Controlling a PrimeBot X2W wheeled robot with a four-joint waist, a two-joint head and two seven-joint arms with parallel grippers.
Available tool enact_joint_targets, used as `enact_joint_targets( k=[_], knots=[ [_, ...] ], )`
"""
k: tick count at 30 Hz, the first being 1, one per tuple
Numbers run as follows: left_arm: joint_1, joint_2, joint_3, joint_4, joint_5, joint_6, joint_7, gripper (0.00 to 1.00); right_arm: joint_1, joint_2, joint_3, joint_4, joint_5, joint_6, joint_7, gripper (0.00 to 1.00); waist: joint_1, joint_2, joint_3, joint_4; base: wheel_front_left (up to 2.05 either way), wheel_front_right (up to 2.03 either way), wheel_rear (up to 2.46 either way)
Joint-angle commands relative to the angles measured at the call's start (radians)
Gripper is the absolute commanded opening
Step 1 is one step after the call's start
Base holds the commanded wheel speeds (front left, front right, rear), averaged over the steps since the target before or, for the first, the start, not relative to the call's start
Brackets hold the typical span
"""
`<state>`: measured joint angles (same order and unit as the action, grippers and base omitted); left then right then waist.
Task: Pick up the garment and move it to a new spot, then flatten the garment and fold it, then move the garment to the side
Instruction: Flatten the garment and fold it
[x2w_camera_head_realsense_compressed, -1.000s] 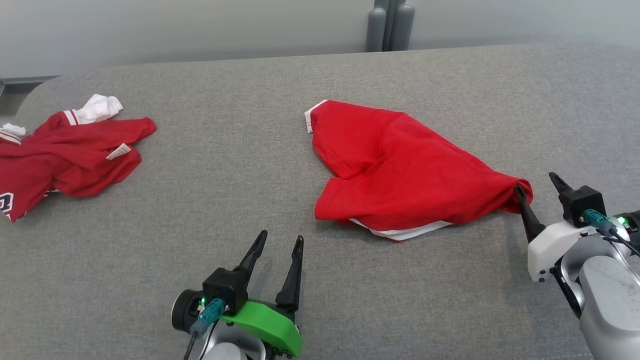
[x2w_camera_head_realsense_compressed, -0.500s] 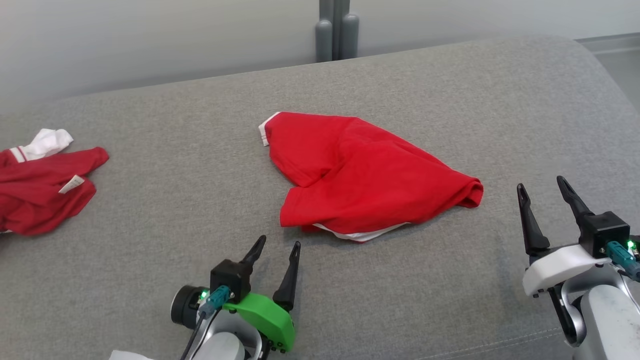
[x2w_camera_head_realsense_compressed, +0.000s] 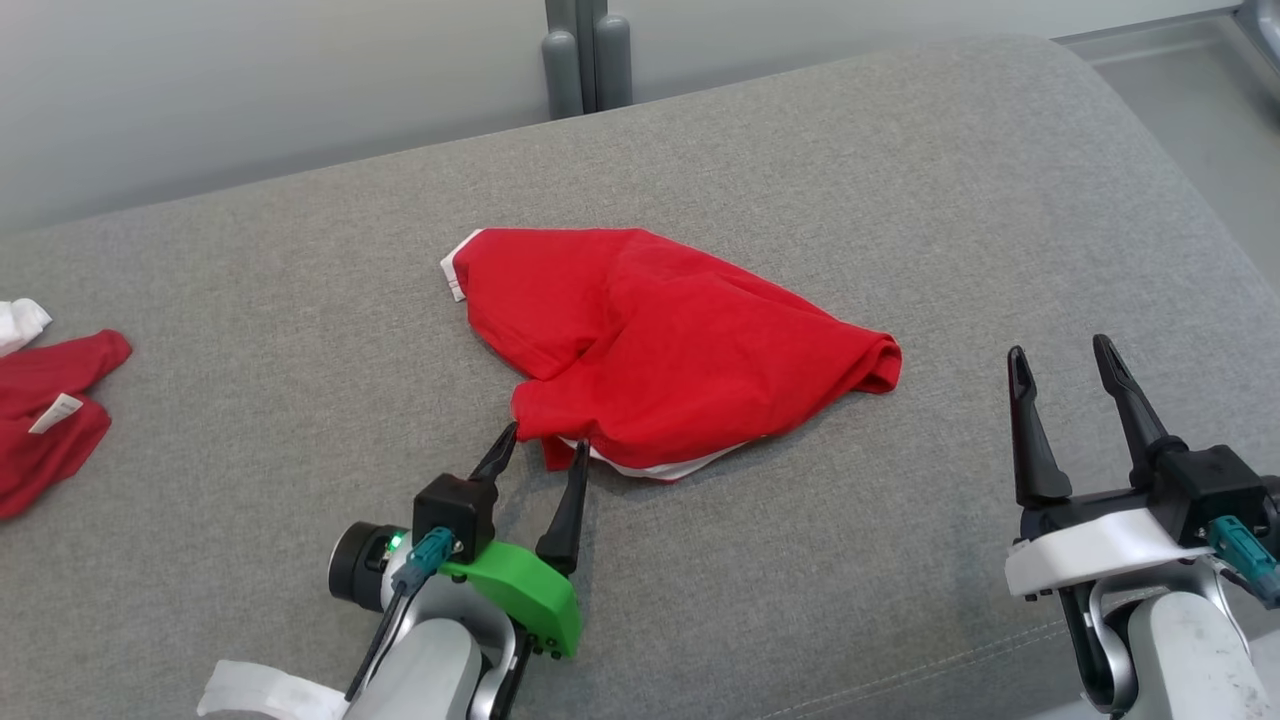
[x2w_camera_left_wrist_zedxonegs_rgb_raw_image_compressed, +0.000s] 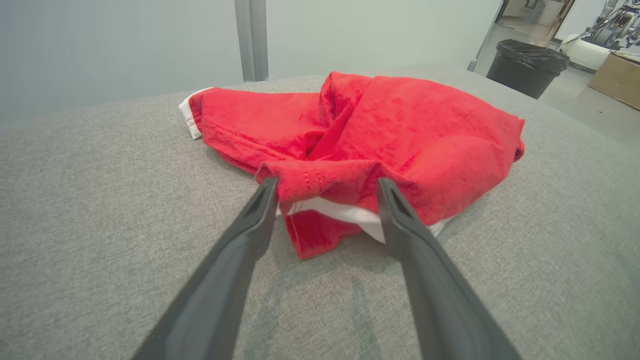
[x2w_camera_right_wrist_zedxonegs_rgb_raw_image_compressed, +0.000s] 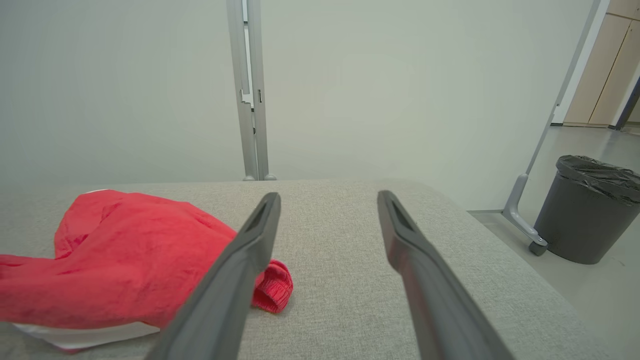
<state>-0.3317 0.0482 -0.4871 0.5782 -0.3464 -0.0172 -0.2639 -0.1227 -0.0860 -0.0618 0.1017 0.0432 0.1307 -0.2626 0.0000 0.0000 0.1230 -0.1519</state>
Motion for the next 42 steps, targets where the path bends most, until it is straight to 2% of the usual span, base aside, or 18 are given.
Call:
enact_joint_targets(
  k=[1,3,5,8,12,14,16,17,19,29,33,34,35,36,37,38,39,42],
  knots=[
    [-0.007,0.004,0.005,-0.014,0.015,-0.003,-0.001,0.93,0.018,0.004,-0.001,-0.008,-0.001,0.000,-0.003,1.00,0.0000,0.0000,0.000,0.002,0.00,0.00,0.00],
    [-0.001,0.004,0.008,-0.026,0.020,-0.004,-0.001,0.54,0.020,0.010,-0.001,-0.012,0.001,0.000,-0.003,1.00,0.0000,0.0000,-0.001,0.005,0.00,0.00,0.00],
    [0.002,0.004,0.007,-0.036,0.035,-0.006,-0.001,0.35,0.021,0.018,-0.001,-0.014,0.004,0.000,-0.003,1.00,0.0000,0.0000,-0.002,0.008,0.00,0.00,0.00],
    [0.004,0.004,0.007,-0.040,0.046,-0.011,-0.001,0.20,0.023,0.024,0.004,-0.018,0.008,0.000,-0.003,1.00,0.0000,0.0000,-0.004,0.013,0.00,0.00,0.00],
    [-0.012,0.004,-0.013,-0.010,0.052,-0.018,-0.001,0.09,0.014,0.027,0.016,-0.017,0.010,0.000,-0.003,1.00,0.0000,0.0000,-0.005,0.013,0.00,0.00,0.00],
    [-0.029,0.004,-0.018,0.018,0.056,-0.012,-0.001,0.14,0.008,0.029,0.024,-0.016,0.009,0.000,-0.003,1.00,0.0000,0.0000,-0.004,0.009,0.00,0.00,0.00],
    [-0.042,0.003,-0.018,0.035,0.057,-0.006,-0.001,0.34,0.001,0.029,0.030,-0.017,0.010,0.000,-0.003,1.00,0.0000,0.0000,0.000,0.002,0.00,0.00,0.00],
    [-0.045,0.004,-0.017,0.041,0.055,-0.002,-0.001,0.48,-0.001,0.030,0.032,-0.018,0.010,0.000,-0.003,1.00,0.0000,0.0000,0.002,-0.002,0.00,0.00,0.00],
    [-0.054,0.004,-0.013,0.050,0.055,0.006,-0.001,1.00,-0.003,0.029,0.031,-0.020,0.010,0.000,-0.003,1.00,0.0000,0.0000,0.006,-0.009,0.00,0.00,0.00],
    [-0.084,0.004,0.013,0.133,0.041,0.035,-0.001,1.00,0.003,0.032,0.031,-0.023,0.002,0.000,-0.003,1.00,0.0000,0.0000,0.016,-0.042,0.00,0.00,0.00],
    [-0.095,0.004,0.016,0.152,0.029,0.029,-0.001,1.00,0.000,0.032,0.033,-0.020,0.001,0.000,-0.003,1.00,0.0000,0.0000,0.015,-0.047,0.00,0.00,0.00],
    [-0.095,0.004,0.014,0.149,0.025,0.027,-0.001,0.95,0.000,0.032,0.032,-0.020,0.000,0.000,-0.003,1.00,0.0000,0.0000,0.014,-0.048,0.00,0.00,0.00],
    [-0.094,0.004,0.012,0.145,0.020,0.023,-0.001,0.79,0.001,0.032,0.031,-0.019,0.000,0.000,-0.003,1.00,0.0000,0.0000,0.013,-0.048,0.00,0.00,0.00],
    [-0.094,0.004,0.010,0.139,0.017,0.020,-0.001,0.48,0.003,0.032,0.030,-0.019,-0.002,0.000,-0.003,1.00,0.0000,0.0000,0.012,-0.047,0.00,0.00,0.00],
    [-0.094,0.004,0.008,0.128,0.016,0.018,-0.001,0.34,0.005,0.032,0.029,-0.019,-0.003,0.000,-0.003,1.00,0.0000,0.0000,0.010,-0.046,0.00,0.00,0.00],
    [-0.091,0.004,0.006,0.119,0.013,0.017,-0.001,0.06,0.007,0.032,0.029,-0.019,-0.004,0.000,-0.003,1.00,0.0000,0.0000,0.008,-0.046,0.00,0.00,0.00],
    [-0.087,0.004,0.002,0.111,0.013,0.012,-0.001,0.00,0.010,0.032,0.028,-0.019,-0.005,0.000,-0.003,1.00,0.0000,0.0000,0.005,-0.045,0.00,0.00,0.00],
    [-0.076,0.004,-0.002,0.086,0.009,0.008,-0.001,0.00,0.014,0.032,0.026,-0.019,-0.007,0.000,-0.003,1.00,0.0000,0.0000,-0.002,-0.041,0.00,0.00,0.00]
  ],
)
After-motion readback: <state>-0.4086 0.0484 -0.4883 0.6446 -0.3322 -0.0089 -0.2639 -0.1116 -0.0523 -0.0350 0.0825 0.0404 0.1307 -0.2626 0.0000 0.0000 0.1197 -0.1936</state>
